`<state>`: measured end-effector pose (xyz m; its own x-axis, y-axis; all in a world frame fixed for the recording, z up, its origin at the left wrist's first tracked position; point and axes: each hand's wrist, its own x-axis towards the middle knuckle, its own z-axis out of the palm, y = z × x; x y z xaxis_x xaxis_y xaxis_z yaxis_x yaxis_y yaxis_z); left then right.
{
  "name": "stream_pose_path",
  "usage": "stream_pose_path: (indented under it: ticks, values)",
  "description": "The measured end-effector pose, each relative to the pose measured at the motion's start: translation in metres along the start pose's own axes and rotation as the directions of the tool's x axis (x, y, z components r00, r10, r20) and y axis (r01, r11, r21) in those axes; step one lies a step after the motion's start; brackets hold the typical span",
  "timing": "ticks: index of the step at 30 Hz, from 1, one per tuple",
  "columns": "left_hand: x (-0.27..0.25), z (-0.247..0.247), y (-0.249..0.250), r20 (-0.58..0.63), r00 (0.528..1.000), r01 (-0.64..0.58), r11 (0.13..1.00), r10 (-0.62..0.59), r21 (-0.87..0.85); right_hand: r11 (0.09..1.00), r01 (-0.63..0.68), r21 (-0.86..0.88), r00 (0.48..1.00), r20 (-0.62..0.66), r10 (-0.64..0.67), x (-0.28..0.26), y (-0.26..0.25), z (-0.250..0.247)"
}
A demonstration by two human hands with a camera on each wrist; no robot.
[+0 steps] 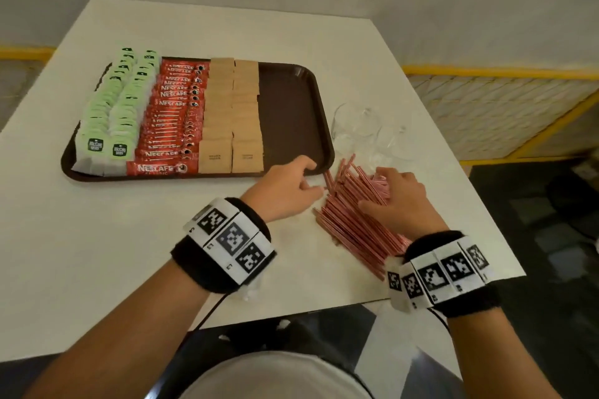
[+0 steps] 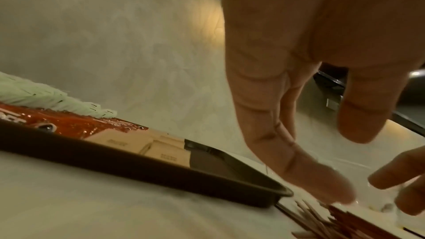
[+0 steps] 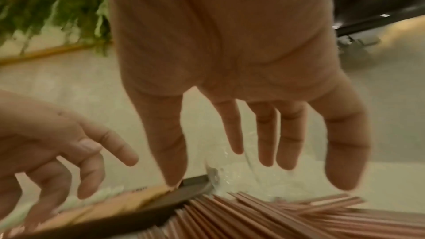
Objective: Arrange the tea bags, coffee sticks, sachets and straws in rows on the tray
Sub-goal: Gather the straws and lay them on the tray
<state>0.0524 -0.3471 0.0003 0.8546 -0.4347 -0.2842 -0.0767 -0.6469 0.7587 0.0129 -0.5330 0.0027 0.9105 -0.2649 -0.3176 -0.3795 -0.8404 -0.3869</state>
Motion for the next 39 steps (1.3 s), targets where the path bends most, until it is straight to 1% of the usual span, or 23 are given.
stream_pose_path:
  ticks: [2, 5, 8, 11, 13, 17, 23, 28, 31, 34, 36, 39]
  values:
    - [0.005, 0.011, 0.005, 0.051, 0.996, 0.072, 0.997, -0.071, -0.01, 0.998, -0.029, -0.063, 0.999, 0.035, 0.031, 0.003, 0.009, -0.001]
    - [0.012, 0.026, 0.011, 0.093, 0.983, 0.163, 0.984, -0.157, -0.07, 0.993, -0.023, -0.118, 0.997, 0.076, 0.032, 0.01, 0.013, 0.004]
    - [0.018, 0.037, 0.013, 0.128, 0.977, 0.184, 0.979, -0.173, -0.082, 0.987, -0.023, -0.16, 0.992, 0.116, 0.042, 0.019, 0.01, 0.01]
    - [0.021, 0.044, 0.013, 0.14, 0.975, 0.18, 0.982, -0.17, -0.062, 0.988, 0.009, -0.156, 0.99, 0.139, 0.013, 0.026, 0.007, 0.014]
    - [0.023, 0.046, 0.014, 0.119, 0.979, 0.169, 0.985, -0.164, -0.033, 0.99, 0.037, -0.133, 0.99, 0.139, -0.018, 0.028, 0.006, 0.017]
    - [0.026, 0.049, 0.013, 0.071, 0.986, 0.138, 0.982, -0.148, 0.131, 0.99, 0.094, -0.108, 0.988, 0.135, -0.079, 0.032, 0.002, 0.02]
    - [0.031, 0.049, 0.011, 0.027, 0.986, 0.155, 0.967, -0.164, 0.201, 0.978, 0.174, -0.113, 0.98, 0.117, -0.161, 0.034, -0.005, 0.022]
    - [0.033, 0.045, 0.009, -0.022, 0.988, 0.157, 0.966, -0.156, 0.206, 0.978, 0.18, -0.108, 0.978, 0.122, -0.167, 0.035, -0.009, 0.023]
    - [0.033, 0.041, 0.009, -0.093, 0.989, 0.133, 0.971, -0.116, 0.198, 0.976, 0.187, -0.109, 0.98, 0.092, -0.177, 0.033, -0.007, 0.023]
    - [0.03, 0.035, 0.007, -0.166, 0.984, 0.091, 0.988, -0.069, 0.128, 0.976, 0.211, -0.054, 0.974, 0.091, -0.206, 0.029, -0.004, 0.023]
    - [0.028, 0.031, 0.006, -0.173, 0.983, 0.069, 0.994, -0.054, 0.081, 0.975, 0.222, -0.007, 0.971, 0.09, -0.22, 0.027, -0.004, 0.019]
    - [0.025, 0.029, 0.007, -0.141, 0.989, 0.045, 0.998, -0.04, 0.038, 0.964, 0.262, 0.053, 0.963, 0.056, -0.265, 0.025, -0.004, 0.008]
